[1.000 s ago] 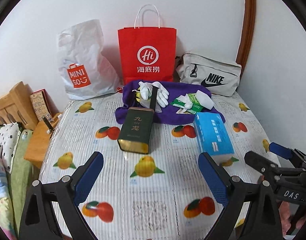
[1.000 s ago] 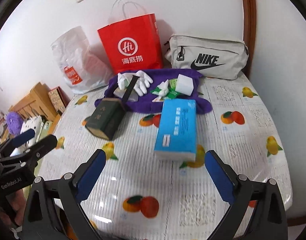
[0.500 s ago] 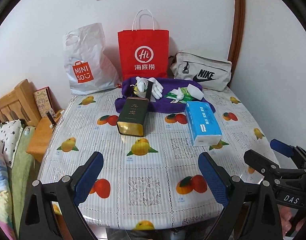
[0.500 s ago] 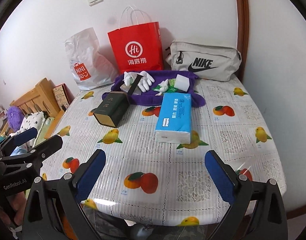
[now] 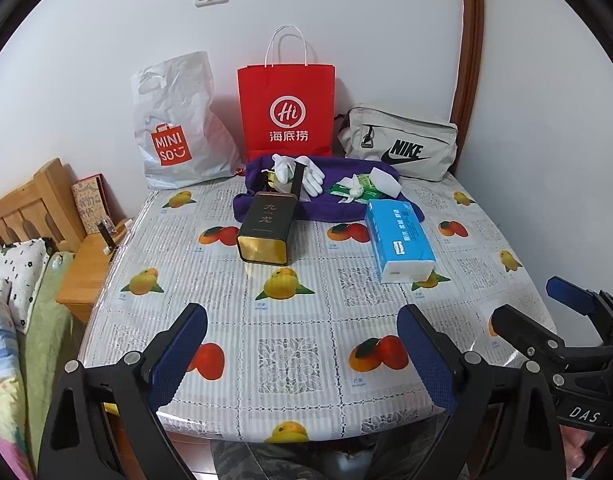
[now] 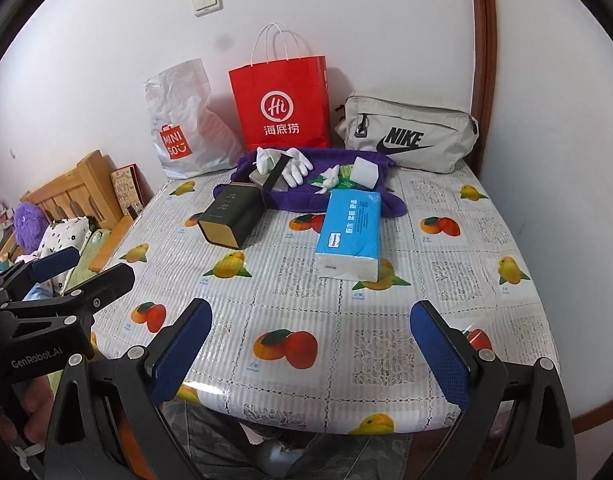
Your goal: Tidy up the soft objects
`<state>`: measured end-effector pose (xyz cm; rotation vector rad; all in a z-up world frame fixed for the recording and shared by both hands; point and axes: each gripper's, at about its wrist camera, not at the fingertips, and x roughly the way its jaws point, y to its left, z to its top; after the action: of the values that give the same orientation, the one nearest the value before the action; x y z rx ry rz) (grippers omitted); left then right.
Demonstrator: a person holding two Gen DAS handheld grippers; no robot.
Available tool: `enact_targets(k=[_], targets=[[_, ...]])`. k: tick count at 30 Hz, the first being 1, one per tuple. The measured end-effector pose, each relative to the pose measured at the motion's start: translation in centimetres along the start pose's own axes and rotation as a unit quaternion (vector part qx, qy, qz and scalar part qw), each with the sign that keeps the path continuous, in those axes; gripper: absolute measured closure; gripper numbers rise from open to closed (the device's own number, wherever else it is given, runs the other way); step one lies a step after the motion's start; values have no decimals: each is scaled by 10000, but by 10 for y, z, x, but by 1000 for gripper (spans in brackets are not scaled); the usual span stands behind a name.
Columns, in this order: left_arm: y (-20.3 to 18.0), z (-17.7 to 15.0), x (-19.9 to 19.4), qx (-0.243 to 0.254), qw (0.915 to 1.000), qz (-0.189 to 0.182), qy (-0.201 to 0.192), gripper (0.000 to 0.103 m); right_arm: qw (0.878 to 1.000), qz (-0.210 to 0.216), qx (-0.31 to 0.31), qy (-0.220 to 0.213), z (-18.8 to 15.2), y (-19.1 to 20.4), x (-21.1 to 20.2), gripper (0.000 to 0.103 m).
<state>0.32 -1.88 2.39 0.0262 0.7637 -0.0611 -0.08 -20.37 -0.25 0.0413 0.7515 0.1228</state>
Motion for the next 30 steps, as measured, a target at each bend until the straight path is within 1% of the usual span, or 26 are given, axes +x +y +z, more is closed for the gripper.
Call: enact_targets(k=[14, 22, 30], targets=[[1, 0, -6, -28, 10000, 41, -27, 7, 9999, -67, 84, -7, 0, -2, -6, 4], [1, -3, -6, -15, 9999, 130, 29, 7, 9999, -124, 69, 9, -1, -4, -8, 4], [3, -5, -4, -11, 9999, 132, 66, 7, 9997, -196, 130, -10, -3, -11, -11, 4]])
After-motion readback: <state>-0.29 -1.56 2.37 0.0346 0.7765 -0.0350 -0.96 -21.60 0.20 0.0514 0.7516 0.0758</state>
